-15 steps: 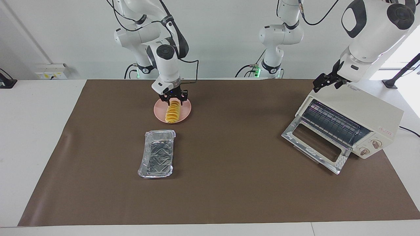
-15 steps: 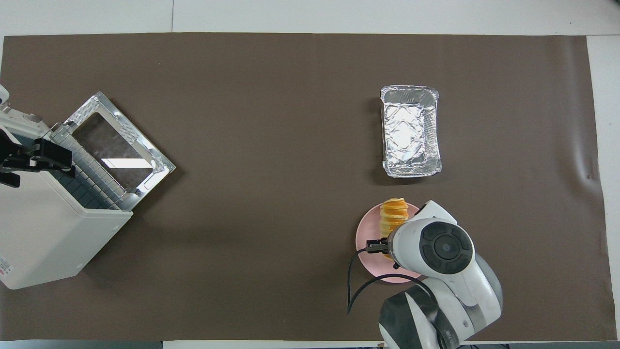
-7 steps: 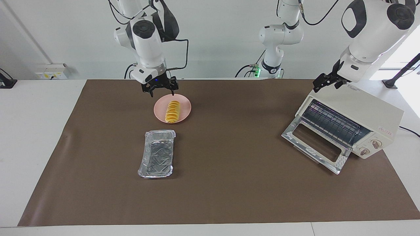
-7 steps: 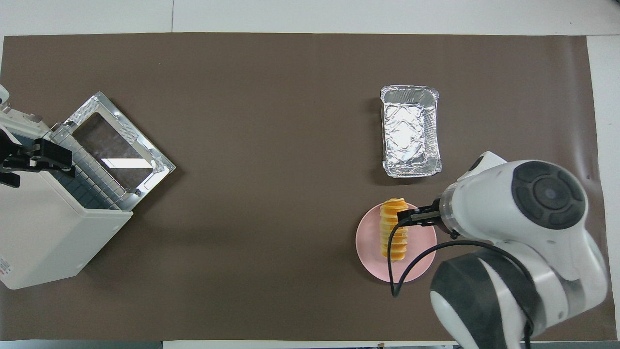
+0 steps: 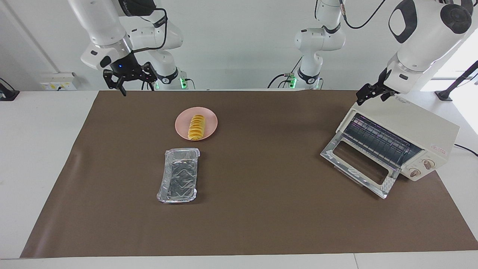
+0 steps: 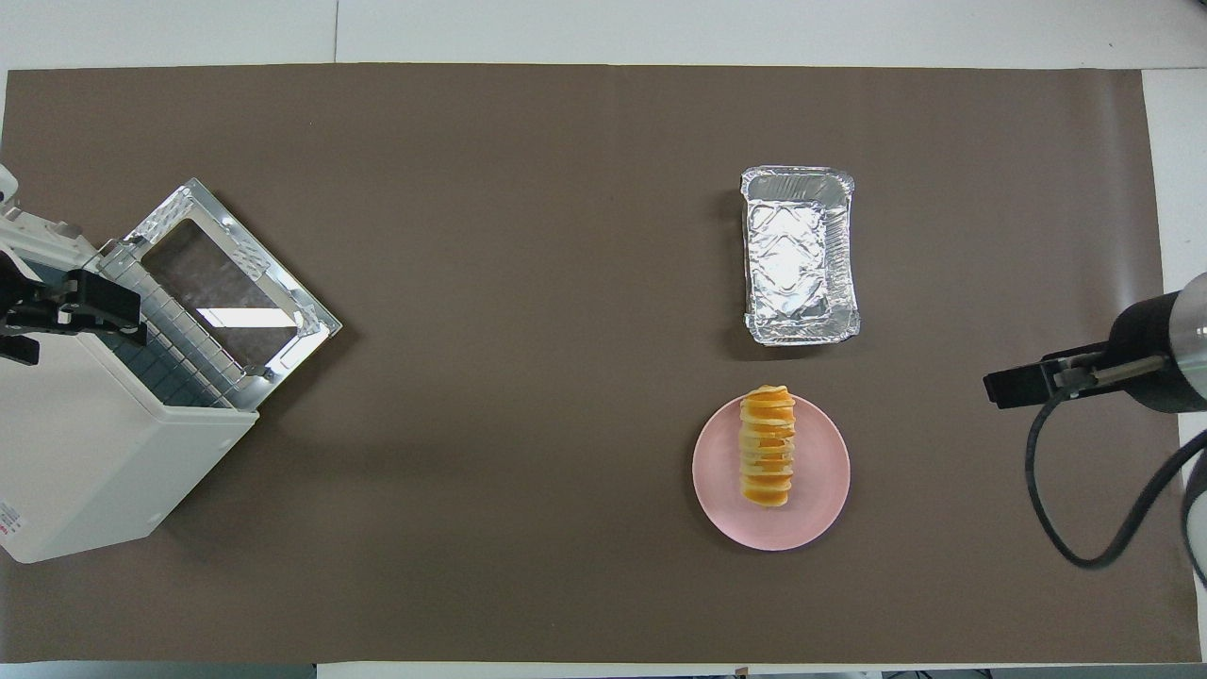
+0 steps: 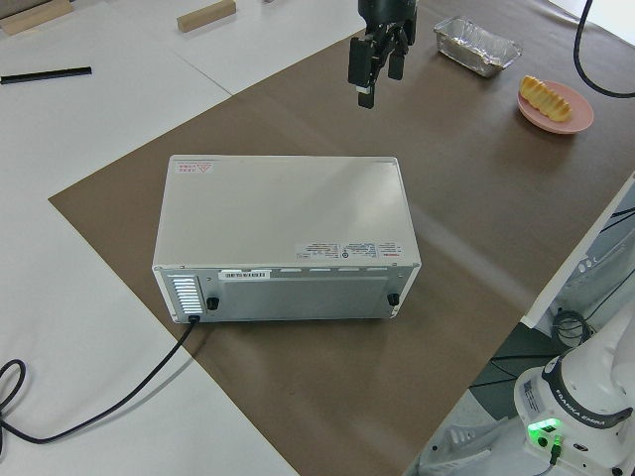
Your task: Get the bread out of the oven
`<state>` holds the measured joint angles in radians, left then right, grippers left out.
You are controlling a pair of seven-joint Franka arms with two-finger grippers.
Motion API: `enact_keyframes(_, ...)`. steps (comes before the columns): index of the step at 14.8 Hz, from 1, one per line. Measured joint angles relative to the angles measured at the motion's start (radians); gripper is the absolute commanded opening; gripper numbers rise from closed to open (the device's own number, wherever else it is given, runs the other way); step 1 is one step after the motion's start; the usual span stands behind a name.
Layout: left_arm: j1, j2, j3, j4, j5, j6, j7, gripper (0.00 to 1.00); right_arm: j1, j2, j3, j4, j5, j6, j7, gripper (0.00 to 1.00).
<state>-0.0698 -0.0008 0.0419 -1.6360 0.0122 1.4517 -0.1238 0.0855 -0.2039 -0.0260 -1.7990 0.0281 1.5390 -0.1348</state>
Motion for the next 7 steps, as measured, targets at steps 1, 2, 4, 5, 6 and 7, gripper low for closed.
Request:
enact_keyframes(1, 0.0, 0.0, 0.0, 0.0, 0.0, 0.0, 0.0, 1.0, -0.003, 0.017, 0.0, 0.048, 0.0, -0.042, 0.0, 1.0)
enact_keyframes(2, 0.0, 0.0, 0.0, 0.0, 0.0, 0.0, 0.0, 1.0, -0.01, 0.037, 0.0, 0.093, -0.001, -0.08, 0.0, 1.0)
enact_keyframes(4, 0.0, 0.0, 0.0, 0.0, 0.0, 0.0, 0.0, 1.0, -0.038, 0.072, 0.0, 0.156, -0.003, -0.131, 0.0, 1.0)
enact_keyframes(5, 0.0, 0.0, 0.0, 0.0, 0.0, 0.0, 0.0, 1.0, -0.05, 0.085, -0.001, 0.17, -0.003, -0.14, 0.0, 1.0)
enact_keyframes(6, 0.0, 0.0, 0.0, 0.0, 0.0, 0.0, 0.0, 1.0, -0.058, 0.095, -0.001, 0.176, -0.003, -0.142, 0.0, 1.0)
enact_keyframes(7, 0.0, 0.0, 0.0, 0.0, 0.0, 0.0, 0.0, 1.0, -0.062, 0.102, -0.001, 0.178, -0.003, -0.142, 0.0, 1.0)
